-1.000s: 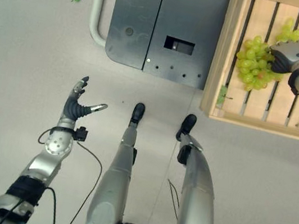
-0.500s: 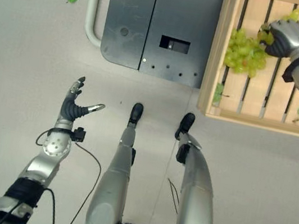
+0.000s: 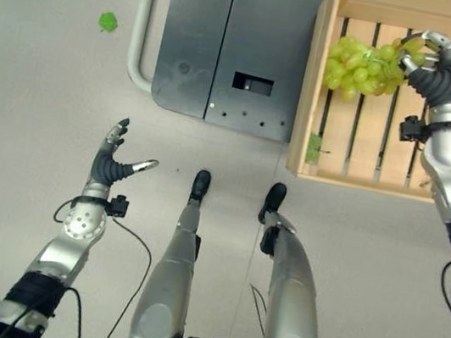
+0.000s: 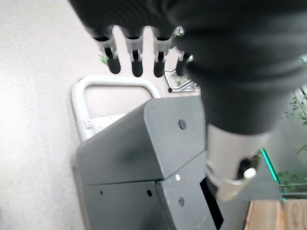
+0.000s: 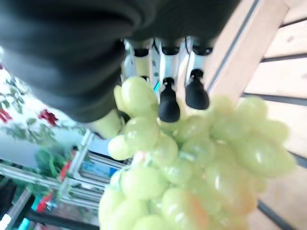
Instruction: Pick up the fruits from the basket on one side to the basket on the other side
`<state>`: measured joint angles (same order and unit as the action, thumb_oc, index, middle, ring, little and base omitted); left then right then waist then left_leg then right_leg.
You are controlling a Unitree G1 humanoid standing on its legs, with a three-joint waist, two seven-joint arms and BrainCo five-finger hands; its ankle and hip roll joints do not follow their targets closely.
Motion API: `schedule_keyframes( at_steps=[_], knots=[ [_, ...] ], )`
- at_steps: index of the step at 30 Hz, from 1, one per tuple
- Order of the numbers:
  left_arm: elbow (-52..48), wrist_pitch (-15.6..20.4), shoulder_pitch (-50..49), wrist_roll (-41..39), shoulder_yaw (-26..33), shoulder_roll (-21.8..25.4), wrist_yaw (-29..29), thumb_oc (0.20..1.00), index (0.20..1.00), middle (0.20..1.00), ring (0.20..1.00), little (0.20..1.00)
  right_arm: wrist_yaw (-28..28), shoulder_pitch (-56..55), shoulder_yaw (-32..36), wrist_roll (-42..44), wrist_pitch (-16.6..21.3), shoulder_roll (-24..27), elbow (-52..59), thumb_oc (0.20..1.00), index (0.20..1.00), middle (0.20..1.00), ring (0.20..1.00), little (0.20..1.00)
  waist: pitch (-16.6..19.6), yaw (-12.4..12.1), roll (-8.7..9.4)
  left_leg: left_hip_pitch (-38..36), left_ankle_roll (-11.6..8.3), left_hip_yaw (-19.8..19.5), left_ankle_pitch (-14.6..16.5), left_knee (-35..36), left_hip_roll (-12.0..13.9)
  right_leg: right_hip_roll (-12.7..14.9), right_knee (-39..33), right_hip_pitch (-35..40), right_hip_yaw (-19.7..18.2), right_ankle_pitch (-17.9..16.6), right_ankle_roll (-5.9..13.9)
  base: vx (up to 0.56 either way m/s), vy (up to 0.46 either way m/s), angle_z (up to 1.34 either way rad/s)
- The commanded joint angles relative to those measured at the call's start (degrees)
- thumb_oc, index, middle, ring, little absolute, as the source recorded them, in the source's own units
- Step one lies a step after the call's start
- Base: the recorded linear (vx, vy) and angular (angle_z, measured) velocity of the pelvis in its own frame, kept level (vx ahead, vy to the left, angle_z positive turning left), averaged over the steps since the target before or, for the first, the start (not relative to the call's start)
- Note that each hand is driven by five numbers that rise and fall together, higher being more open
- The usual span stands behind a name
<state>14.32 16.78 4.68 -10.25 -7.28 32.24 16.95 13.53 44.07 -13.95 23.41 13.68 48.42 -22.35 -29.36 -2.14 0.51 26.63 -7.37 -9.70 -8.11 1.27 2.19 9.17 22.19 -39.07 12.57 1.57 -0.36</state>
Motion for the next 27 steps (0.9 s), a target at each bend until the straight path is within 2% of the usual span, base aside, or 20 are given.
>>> schedule_keyframes(
  at_steps=[1, 7, 11, 17, 20, 21, 27],
  knots=[
    [-2.4, 2.2, -3.0, -1.3, 2.5, 1.8, -0.5, 1.0, 1.0, 1.0, 1.0, 1.0, -0.7, 2.8, 3.0, 5.0, 5.6, 0.9, 5.8, 0.2, 0.2, 0.2, 0.2, 0.2, -0.4, 1.0, 1.6, -8.6, 2.14, 0.2, 4.8, 1.6, 0.2, 3.2, 0.2, 1.4, -2.5, -2.3, 9.95, 0.01, 0.035, -0.05],
    [-1.6, 2.7, -3.1, -1.6, 3.1, 1.8, -0.7, 1.0, 1.0, 1.0, 1.0, 1.0, -1.4, 1.9, 2.7, 3.4, 4.8, 3.1, 6.1, 0.2, 0.2, 0.2, 0.2, 0.2, -0.4, 1.1, 1.5, -9.5, 2.21, 0.3, 5.0, 1.5, 0.0, 3.2, 0.3, 2.3, -2.9, -2.0, 10.03, 0.0, 0.0, 0.0],
    [-1.1, 2.7, -3.0, -1.9, 3.1, 0.7, -0.6, 1.0, 1.0, 1.0, 1.0, 1.0, -2.1, 1.7, 3.4, 6.7, 5.2, 2.3, 5.6, 0.2, 0.2, 0.2, 0.2, 0.2, -0.4, 1.2, 1.49, -9.6, 2.23, 0.3, 4.9, 1.8, -0.1, 3.2, 0.3, 2.3, -3.1, -1.9, 9.94, 0.0, 0.0, 0.0],
    [-0.8, 1.7, -3.1, -1.8, 2.4, -0.4, -0.8, 1.0, 1.0, 1.0, 1.0, 1.0, -5.0, 0.1, 5.5, 20.2, 7.5, -4.2, 6.7, 0.2, 0.2, 0.2, 0.2, 0.2, -0.4, 1.4, 1.22, -10.8, 2.35, 0.4, 5.0, 2.1, -0.2, 3.0, 0.2, 3.3, -3.3, -1.7, 9.74, 0.0, 0.0, -0.01],
    [-0.7, 1.4, -3.1, -1.7, 2.2, -0.4, -0.9, 1.0, 1.0, 1.0, 1.0, 1.0, -5.9, -0.2, 5.7, 23.5, 7.9, -5.7, 7.4, 0.2, 0.2, 0.2, 0.2, 0.2, -0.4, 1.5, 1.2, -11.5, 2.37, 0.5, 5.1, 2.1, -0.2, 3.1, 0.2, 3.9, -3.3, -1.7, 9.79, 0.0, 0.004, -0.02],
    [-0.7, 1.1, -3.3, -1.7, 1.9, -0.5, -1.2, 1.0, 1.0, 1.0, 1.0, 1.0, -6.8, -0.8, 6.5, 27.5, 8.4, -7.6, 8.2, 0.2, 0.2, 0.2, 0.2, 0.2, -0.4, 1.6, 1.01, -12.2, 2.43, 0.5, 5.3, 1.9, -0.5, 3.1, 0.3, 4.6, -3.2, -1.7, 9.76, 0.0, 0.0, 0.0],
    [-0.6, 0.1, -3.1, -1.7, 1.3, -1.0, -1.6, 1.0, 1.0, 1.0, 1.0, 1.0, -8.8, -2.3, 7.8, 37.4, 9.8, -14.2, 10.3, 0.2, 0.2, 0.2, 0.2, 0.2, -0.4, 1.8, 0.38, -14.7, 2.55, 0.2, 5.8, 1.6, -1.0, 3.3, 0.0, 7.8, -3.3, -1.5, 9.65, 0.0, 0.0, -0.02]
  ],
)
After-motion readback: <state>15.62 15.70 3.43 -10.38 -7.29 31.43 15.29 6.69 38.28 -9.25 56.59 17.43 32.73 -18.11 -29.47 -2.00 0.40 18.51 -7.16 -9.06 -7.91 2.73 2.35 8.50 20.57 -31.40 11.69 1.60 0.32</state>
